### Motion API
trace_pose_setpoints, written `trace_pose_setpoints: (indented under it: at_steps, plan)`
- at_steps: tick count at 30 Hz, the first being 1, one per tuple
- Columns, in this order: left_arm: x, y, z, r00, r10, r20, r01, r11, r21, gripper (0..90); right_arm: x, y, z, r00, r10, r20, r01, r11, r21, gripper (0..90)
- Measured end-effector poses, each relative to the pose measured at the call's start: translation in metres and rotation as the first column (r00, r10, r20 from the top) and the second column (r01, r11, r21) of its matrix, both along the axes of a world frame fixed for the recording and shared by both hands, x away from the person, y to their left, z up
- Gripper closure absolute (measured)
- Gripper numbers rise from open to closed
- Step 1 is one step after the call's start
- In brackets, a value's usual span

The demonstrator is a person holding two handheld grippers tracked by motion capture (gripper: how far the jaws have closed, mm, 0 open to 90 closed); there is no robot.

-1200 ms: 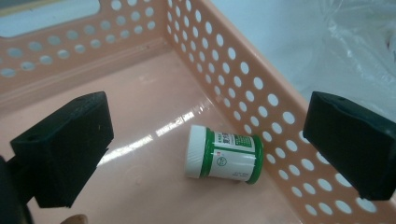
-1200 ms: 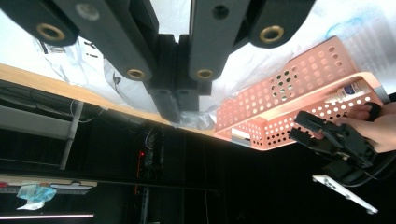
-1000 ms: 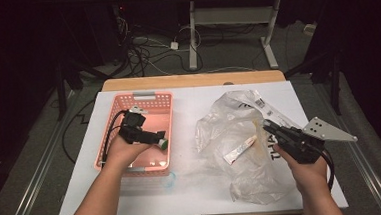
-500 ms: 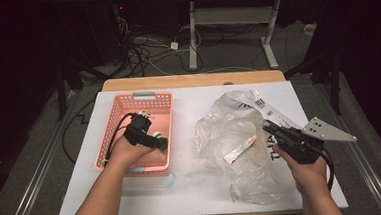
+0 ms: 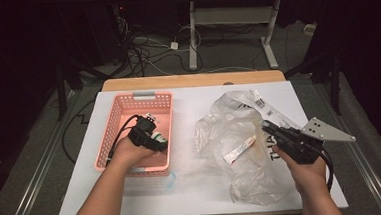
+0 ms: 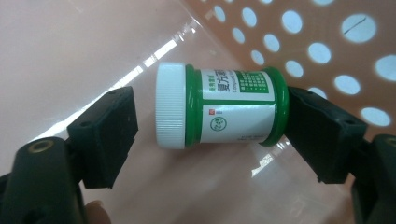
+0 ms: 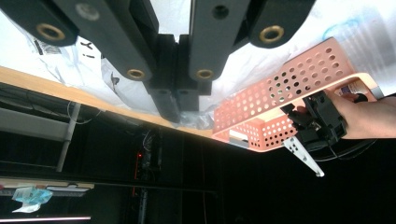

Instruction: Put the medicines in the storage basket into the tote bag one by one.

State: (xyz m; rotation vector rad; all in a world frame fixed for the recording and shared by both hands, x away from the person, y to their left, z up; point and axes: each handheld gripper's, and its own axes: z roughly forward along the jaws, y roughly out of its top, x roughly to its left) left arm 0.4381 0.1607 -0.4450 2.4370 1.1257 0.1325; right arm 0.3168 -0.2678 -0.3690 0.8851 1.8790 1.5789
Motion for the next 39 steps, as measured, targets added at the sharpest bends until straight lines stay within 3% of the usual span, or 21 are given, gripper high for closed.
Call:
trace_pose_setpoints:
  at_steps: [7,17,22,27,34,39]
  plan:
    - [-0.001,-0.004,-0.001,0.9993,-0.035,0.012,0.035,0.9990,0.028,32.6,0.000,0.000,0.000,1.0000,0.000,0.002,0.000,1.000,-0.002,90.0]
    - [-0.003,-0.005,0.000,0.9992,-0.029,0.027,0.028,0.9984,0.049,34.4,-0.001,0.000,0.001,1.0000,-0.004,0.001,0.004,1.000,0.003,90.0]
    - [-0.004,0.000,0.009,0.9987,0.012,0.050,-0.012,0.9999,0.003,34.5,-0.001,-0.002,0.001,1.0000,-0.004,0.001,0.004,1.000,0.007,90.0]
    - [-0.008,0.010,0.023,0.9941,0.064,0.088,-0.059,0.9969,-0.052,34.6,0.000,-0.002,0.001,1.0000,-0.005,-0.001,0.005,1.000,0.008,90.0]
    - [-0.026,0.022,0.040,0.9815,0.107,0.159,-0.093,0.9916,-0.090,34.6,0.000,-0.001,0.001,1.0000,-0.002,0.004,0.002,1.000,0.004,90.0]
    - [-0.043,0.029,0.045,0.9738,0.109,0.199,-0.088,0.9896,-0.114,34.6,-0.001,-0.001,0.003,1.0000,-0.006,0.007,0.006,1.000,0.005,90.0]
